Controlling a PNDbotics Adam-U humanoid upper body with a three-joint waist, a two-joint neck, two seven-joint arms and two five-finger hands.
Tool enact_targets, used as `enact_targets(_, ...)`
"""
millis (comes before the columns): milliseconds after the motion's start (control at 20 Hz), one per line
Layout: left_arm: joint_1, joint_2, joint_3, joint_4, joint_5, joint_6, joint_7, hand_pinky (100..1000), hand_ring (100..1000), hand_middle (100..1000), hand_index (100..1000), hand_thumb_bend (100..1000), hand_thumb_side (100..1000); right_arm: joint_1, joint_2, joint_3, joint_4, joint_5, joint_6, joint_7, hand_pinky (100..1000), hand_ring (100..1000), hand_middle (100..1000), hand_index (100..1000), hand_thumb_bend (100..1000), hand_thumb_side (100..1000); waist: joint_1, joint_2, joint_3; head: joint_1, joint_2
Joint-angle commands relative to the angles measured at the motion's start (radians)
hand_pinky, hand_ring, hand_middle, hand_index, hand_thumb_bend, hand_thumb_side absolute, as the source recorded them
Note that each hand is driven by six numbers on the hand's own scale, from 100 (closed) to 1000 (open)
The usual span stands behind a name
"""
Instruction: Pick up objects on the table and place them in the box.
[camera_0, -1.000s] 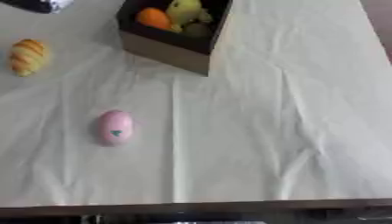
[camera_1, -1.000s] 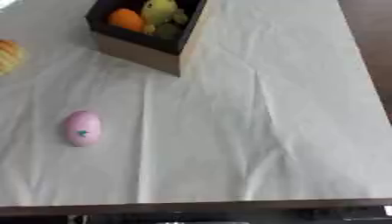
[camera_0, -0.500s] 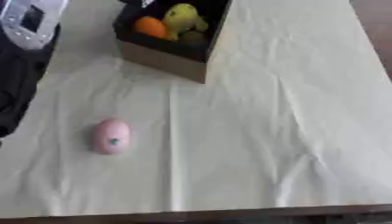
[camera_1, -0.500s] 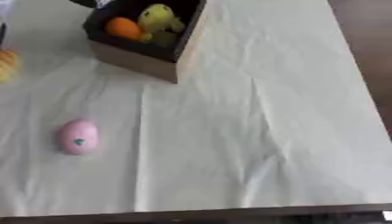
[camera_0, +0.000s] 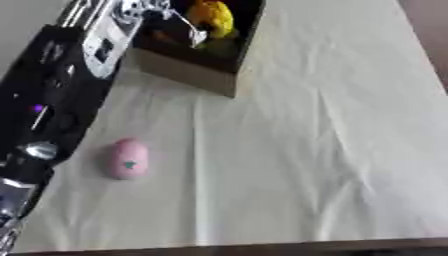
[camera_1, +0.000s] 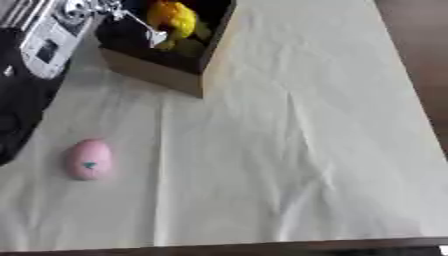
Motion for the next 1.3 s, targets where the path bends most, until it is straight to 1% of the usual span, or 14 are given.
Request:
enact_targets(50,-0.014,0.001,0.016,0.025,-0.036,-0.005,0.022,752,751,700,792,321,286,-0.012,-0.015,-0.012,-0.016,-0.008,-0.002,-0.002,817,727,691,792,100,561,0.0,-0.006,-0.003,0.001,-0.011)
enact_targets(100,-0.013,0.003,0.016,0.023,-0.045,-0.009,0.028,799,806,766,883,383,416,-0.01,-0.016,-0.013,-0.016,-0.009,-0.002,-0.003,817,727,691,791,100,559,0.001,-0.006,-0.003,-0.001,-0.01)
enact_targets(150,-0.013,0.006,0.015,0.015,-0.053,-0.013,0.034,842,846,811,943,436,569,-0.008,-0.015,-0.013,-0.016,-0.009,-0.001,-0.004,817,727,690,791,100,556,0.001,-0.006,-0.003,-0.003,-0.009)
enact_targets(200,-0.013,0.01,0.015,0.002,-0.061,-0.014,0.042,865,866,833,967,450,616,-0.005,-0.015,-0.014,-0.016,-0.01,0.0,-0.004,817,726,690,791,100,554,0.002,-0.006,-0.003,-0.004,-0.008)
enact_targets(300,-0.015,0.018,0.019,-0.03,-0.074,-0.004,0.055,891,892,859,988,462,624,0.003,-0.016,-0.015,-0.016,-0.013,-0.001,-0.006,818,726,689,791,100,552,0.002,-0.006,-0.002,-0.006,-0.006)
enact_targets(350,-0.017,0.021,0.022,-0.048,-0.077,0.004,0.06,889,892,859,986,452,670,0.006,-0.017,-0.016,-0.016,-0.015,-0.001,-0.007,818,725,688,790,100,551,0.002,-0.007,-0.002,-0.006,-0.005)
enact_targets(450,-0.021,0.027,0.035,-0.087,-0.073,0.033,0.073,878,886,854,983,428,694,0.01,-0.018,-0.016,-0.016,-0.017,-0.001,-0.008,818,725,688,790,100,550,0.003,-0.007,-0.001,-0.008,-0.004)
enact_targets(700,-0.029,0.047,0.06,-0.19,-0.016,0.094,0.088,851,870,836,977,385,696,0.019,-0.018,-0.019,-0.016,-0.02,0.001,-0.011,818,724,687,789,100,551,0.004,-0.011,0.003,-0.012,-0.001)
enact_targets(750,-0.029,0.052,0.062,-0.212,0.001,0.103,0.082,845,866,835,971,333,810,0.021,-0.018,-0.02,-0.016,-0.021,0.001,-0.013,818,723,686,789,100,560,0.004,-0.012,0.003,-0.012,-0.001)
enact_targets(800,-0.028,0.059,0.063,-0.238,0.016,0.108,0.076,840,860,825,962,381,675,0.023,-0.018,-0.02,-0.016,-0.021,0.002,-0.014,818,723,686,789,100,551,0.004,-0.013,0.005,-0.014,0.001)
enact_targets(950,-0.016,0.101,0.054,-0.33,0.046,0.116,0.047,843,850,803,922,384,598,0.027,-0.02,-0.02,-0.016,-0.022,0.002,-0.014,818,727,686,789,100,548,0.005,-0.018,0.01,-0.017,0.007)
enact_targets(1100,0.02,0.194,0.026,-0.462,0.11,0.102,-0.003,843,844,791,903,375,595,0.034,-0.027,-0.022,-0.016,-0.019,0.002,-0.016,818,727,687,789,100,545,0.012,-0.022,0.019,-0.029,0.014)
enact_targets(1200,0.066,0.287,0.0,-0.573,0.208,0.099,-0.039,840,837,787,902,370,606,0.039,-0.032,-0.024,-0.016,-0.018,0.002,-0.018,818,727,687,789,100,543,0.017,-0.024,0.024,-0.037,0.016)
enact_targets(1300,0.132,0.402,-0.02,-0.709,0.334,0.117,-0.063,841,836,787,901,380,603,0.044,-0.038,-0.026,-0.016,-0.016,0.003,-0.02,818,727,687,789,100,543,0.021,-0.024,0.028,-0.047,0.018)
